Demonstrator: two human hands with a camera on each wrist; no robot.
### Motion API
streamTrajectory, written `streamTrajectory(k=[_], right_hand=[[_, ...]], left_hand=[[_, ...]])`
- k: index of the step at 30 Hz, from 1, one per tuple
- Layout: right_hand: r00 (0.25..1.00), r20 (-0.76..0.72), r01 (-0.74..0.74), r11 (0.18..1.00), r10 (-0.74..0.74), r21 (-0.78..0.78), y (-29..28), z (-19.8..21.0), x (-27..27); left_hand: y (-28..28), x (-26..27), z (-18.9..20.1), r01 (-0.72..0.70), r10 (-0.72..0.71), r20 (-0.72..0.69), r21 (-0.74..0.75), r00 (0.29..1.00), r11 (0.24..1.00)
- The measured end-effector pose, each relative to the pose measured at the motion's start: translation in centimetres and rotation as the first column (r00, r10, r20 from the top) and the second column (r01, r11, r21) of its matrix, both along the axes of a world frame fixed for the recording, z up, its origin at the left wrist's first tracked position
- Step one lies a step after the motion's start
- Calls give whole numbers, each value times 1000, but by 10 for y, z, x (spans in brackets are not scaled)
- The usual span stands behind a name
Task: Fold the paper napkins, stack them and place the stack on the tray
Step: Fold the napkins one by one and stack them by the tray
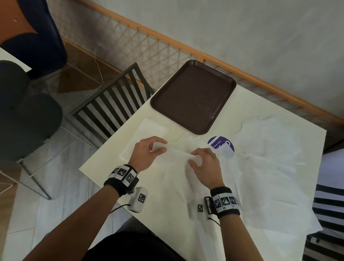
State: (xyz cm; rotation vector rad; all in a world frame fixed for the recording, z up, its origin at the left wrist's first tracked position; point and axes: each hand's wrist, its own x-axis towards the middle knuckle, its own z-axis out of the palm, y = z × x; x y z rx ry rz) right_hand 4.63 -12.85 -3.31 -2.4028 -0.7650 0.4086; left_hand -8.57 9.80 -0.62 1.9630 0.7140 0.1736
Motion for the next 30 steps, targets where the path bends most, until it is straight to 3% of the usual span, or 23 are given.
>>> streamTrajectory(k=[3,6,9,12,16,23,30], right_hand=[[1000,-13,8,998,-7,66,2,10,5],[1000,-19,12,972,-8,233,3,45,13],[996,-66,74,929,-54,362,17,90,26],[990,-104,131,902,-96,412,51,108,45],[993,-111,61,955,-29,291,115,91,62],[977,-139,-170,985,162,-43,200,9,58],[978,-135,-165,985,158,-43,224,-10,46]], left_hand=[[6,0,2,7,-7,-30,0,1000,1000],[13,-1,16,-21,18,36,67,999,998],[24,-10,36,-117,107,119,78,987,990],[36,-22,46,-200,180,162,117,970,973],[51,-37,31,-254,241,90,178,966,951],[68,-65,-28,-248,313,-183,306,932,919],[63,-62,-41,-180,311,-290,400,905,899]])
